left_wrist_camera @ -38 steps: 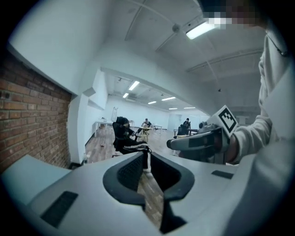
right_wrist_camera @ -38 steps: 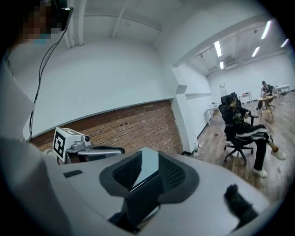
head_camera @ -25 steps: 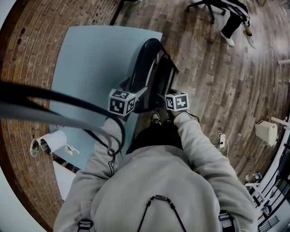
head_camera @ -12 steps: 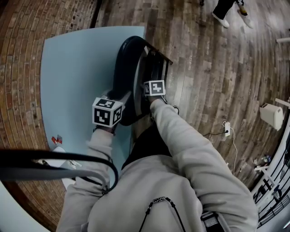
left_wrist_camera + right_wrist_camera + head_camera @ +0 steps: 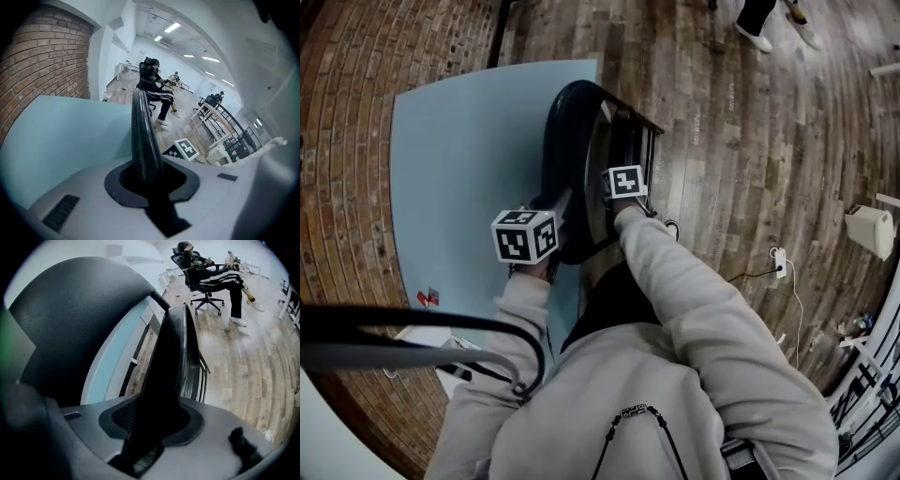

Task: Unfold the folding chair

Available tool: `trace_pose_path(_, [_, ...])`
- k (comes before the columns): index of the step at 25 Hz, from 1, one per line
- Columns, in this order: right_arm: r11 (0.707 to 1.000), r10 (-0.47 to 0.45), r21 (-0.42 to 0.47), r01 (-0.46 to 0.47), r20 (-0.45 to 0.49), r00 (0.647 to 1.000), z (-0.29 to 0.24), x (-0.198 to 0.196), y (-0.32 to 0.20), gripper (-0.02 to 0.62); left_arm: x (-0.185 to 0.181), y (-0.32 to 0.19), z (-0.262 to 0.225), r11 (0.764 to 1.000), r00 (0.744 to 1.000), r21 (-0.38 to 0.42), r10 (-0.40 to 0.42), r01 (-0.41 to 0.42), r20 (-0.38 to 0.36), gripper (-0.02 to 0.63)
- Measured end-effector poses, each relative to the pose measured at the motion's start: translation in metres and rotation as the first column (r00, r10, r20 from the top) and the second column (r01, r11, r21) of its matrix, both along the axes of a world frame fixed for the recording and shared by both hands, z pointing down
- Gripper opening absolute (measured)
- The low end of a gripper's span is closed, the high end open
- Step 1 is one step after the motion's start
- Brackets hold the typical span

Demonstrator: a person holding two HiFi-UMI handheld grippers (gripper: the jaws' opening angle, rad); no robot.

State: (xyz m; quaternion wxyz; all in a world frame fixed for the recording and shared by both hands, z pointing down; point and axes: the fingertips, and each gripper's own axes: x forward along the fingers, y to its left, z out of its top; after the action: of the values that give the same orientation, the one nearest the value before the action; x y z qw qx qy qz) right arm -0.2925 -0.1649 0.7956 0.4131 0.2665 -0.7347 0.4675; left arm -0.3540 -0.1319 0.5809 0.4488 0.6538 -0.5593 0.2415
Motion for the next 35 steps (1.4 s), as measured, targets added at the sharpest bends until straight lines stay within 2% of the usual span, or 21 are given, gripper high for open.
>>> trace_pose_path(6, [0.995,0.037,-0.1,-0.03,0.063,0.997,-0.002,0.057,0.002,0.132,0.019,0.003,-0.002,1.0,0.999,0.006,-0.022,0.023,-0.049,0.071])
trace_pose_path(10, [0.98,0.017,-0.2,0.016,0.163,0.987,0.001,0.11,0.0,0.13,0.042,0.007,0.002,1.0,0.998,-0.003,-0.018,0.017,-0.054,0.072])
trace_pose_path(14, [0.967,0.056,-0.256,0.014,0.266,0.962,0.002,0.164,-0.011,0.126,0.062,0.004,0.006,1.0,0.997,-0.01,-0.011,0.01,-0.074,0.072])
trace_pose_path(18, [0.953,0.075,-0.3,0.047,0.383,0.921,0.01,0.21,-0.017,0.123,0.083,0.004,0.01,0.999,0.997,-0.032,-0.015,0.013,-0.074,0.072])
trace_pose_path(24, [0.94,0.119,-0.333,0.079,0.535,0.837,0.038,0.312,-0.031,0.123,0.149,-0.009,0.027,0.999,0.997,-0.051,-0.005,0.001,-0.078,0.071])
trace_pose_path(28, [0.942,0.121,-0.32,0.103,0.609,0.784,0.056,0.347,-0.041,0.123,0.157,-0.012,0.033,0.997,0.997,-0.074,-0.028,0.022,-0.077,0.069])
trace_pose_path(29, [0.943,0.127,-0.316,0.104,0.63,0.766,0.061,0.356,-0.044,0.123,0.157,-0.012,0.036,0.997,0.996,-0.076,-0.036,0.03,-0.079,0.068])
trace_pose_path(30, [0.939,0.15,-0.327,0.105,0.666,0.731,0.064,0.364,-0.046,0.123,0.158,-0.012,0.039,0.996,0.996,-0.077,-0.04,0.033,-0.081,0.067])
trace_pose_path(33, [0.923,0.227,-0.364,0.128,0.78,0.583,0.066,0.38,-0.048,0.123,0.162,-0.012,0.046,0.997,0.995,-0.076,-0.027,0.02,-0.094,0.067])
trace_pose_path(35, [0.917,0.244,-0.37,0.152,0.819,0.519,0.078,0.397,-0.052,0.123,0.171,-0.013,0.055,0.997,0.994,-0.075,-0.026,0.018,-0.108,0.067])
